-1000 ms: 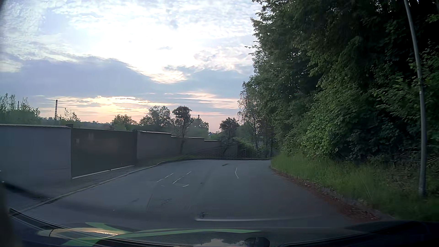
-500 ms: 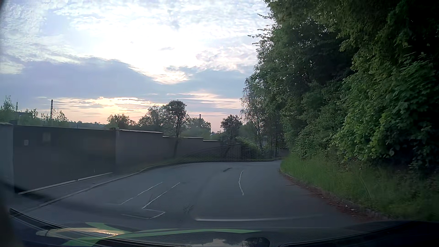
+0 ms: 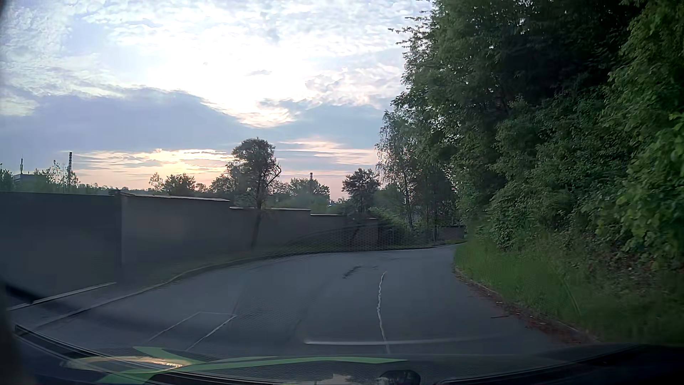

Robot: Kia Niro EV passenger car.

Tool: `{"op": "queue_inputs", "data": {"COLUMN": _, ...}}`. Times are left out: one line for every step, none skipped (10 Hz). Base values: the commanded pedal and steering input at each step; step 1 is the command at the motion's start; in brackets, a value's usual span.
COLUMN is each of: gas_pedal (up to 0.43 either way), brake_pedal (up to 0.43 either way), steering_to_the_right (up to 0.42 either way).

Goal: Follow the waypoints while adhering to traffic rules and regulations

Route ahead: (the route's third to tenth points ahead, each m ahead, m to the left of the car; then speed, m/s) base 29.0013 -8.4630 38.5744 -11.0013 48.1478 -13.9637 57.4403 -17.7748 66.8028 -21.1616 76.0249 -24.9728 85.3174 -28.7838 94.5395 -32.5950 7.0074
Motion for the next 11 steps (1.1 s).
{"op": "queue_inputs", "data": {"gas_pedal": 0.039, "brake_pedal": 0.0, "steering_to_the_right": -0.002}}
{"op": "queue_inputs", "data": {"gas_pedal": 0.039, "brake_pedal": 0.0, "steering_to_the_right": -0.001}}
{"op": "queue_inputs", "data": {"gas_pedal": 0.039, "brake_pedal": 0.0, "steering_to_the_right": 0.004}}
{"op": "queue_inputs", "data": {"gas_pedal": 0.039, "brake_pedal": 0.0, "steering_to_the_right": 0.009}}
{"op": "queue_inputs", "data": {"gas_pedal": 0.039, "brake_pedal": 0.0, "steering_to_the_right": 0.012}}
{"op": "queue_inputs", "data": {"gas_pedal": 0.039, "brake_pedal": 0.0, "steering_to_the_right": 0.015}}
{"op": "queue_inputs", "data": {"gas_pedal": 0.047, "brake_pedal": 0.0, "steering_to_the_right": 0.018}}
{"op": "queue_inputs", "data": {"gas_pedal": 0.047, "brake_pedal": 0.0, "steering_to_the_right": 0.026}}
{"op": "queue_inputs", "data": {"gas_pedal": 0.047, "brake_pedal": 0.0, "steering_to_the_right": 0.034}}
{"op": "queue_inputs", "data": {"gas_pedal": 0.047, "brake_pedal": 0.0, "steering_to_the_right": 0.044}}
{"op": "queue_inputs", "data": {"gas_pedal": 0.047, "brake_pedal": 0.0, "steering_to_the_right": 0.052}}
